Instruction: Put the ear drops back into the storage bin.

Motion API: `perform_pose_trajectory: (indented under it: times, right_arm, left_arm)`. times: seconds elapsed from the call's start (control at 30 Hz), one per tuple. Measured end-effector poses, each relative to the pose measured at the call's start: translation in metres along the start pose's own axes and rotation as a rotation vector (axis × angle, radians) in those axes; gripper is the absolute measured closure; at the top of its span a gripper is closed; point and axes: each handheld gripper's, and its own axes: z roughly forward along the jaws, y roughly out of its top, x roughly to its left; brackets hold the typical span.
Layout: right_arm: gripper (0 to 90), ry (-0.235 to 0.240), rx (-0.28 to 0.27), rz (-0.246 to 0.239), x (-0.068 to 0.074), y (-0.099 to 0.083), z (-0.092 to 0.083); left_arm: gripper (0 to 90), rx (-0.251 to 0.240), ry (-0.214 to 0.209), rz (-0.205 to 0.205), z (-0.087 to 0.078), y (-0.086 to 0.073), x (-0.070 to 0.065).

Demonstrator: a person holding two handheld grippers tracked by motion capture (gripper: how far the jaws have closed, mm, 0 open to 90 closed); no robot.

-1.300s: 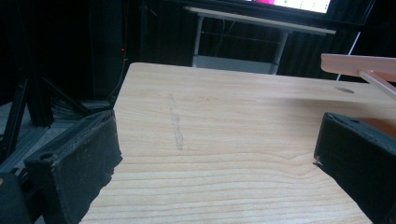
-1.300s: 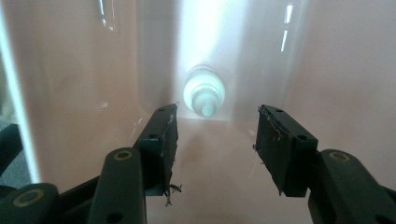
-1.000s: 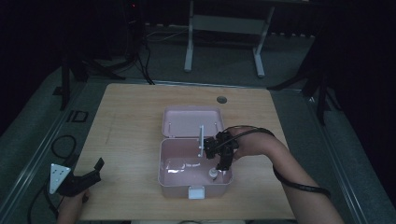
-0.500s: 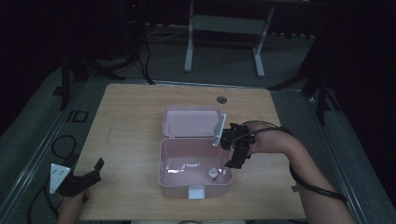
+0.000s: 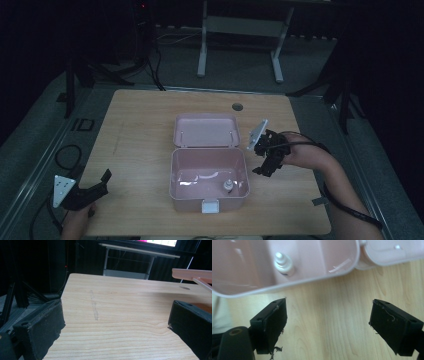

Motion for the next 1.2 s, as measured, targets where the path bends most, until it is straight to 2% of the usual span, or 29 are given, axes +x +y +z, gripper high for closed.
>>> perform_pose_trajectory:
  times: [0.27, 0.4, 0.53, 0.7, 0.83, 0.97, 1.2]
  right_arm:
    - [13.8, -0.040, -0.043, 0.073, -0.003, -0.021, 0.020]
    - [13.9, -0.043, -0.053, 0.120, -0.003, -0.039, 0.042]
    - [13.9, -0.040, -0.035, 0.162, -0.001, -0.054, 0.064]
    - [13.9, -0.050, -0.050, 0.230, 0.000, -0.068, 0.082]
    - [13.8, -0.110, -0.097, 0.306, 0.001, -0.079, 0.091]
    - [13.7, -0.206, -0.168, 0.381, 0.002, -0.091, 0.098]
    - [13.1, -0.360, -0.233, 0.490, 0.002, -0.114, 0.109]
  left_arm:
    - [0.5, 0.000, 0.001, -0.001, 0.000, 0.000, 0.000]
    - [0.4, -0.001, 0.001, 0.001, 0.000, 0.000, 0.000]
    - [0.4, 0.001, 0.002, -0.001, 0.000, 0.000, 0.000]
    - [0.4, 0.000, 0.002, 0.000, 0.000, 0.000, 0.000]
    - [0.5, 0.000, 0.001, 0.000, 0.000, 0.000, 0.000]
    - [0.5, 0.001, 0.002, -0.001, 0.000, 0.000, 0.000]
    - [0.5, 0.000, 0.002, -0.001, 0.000, 0.000, 0.000]
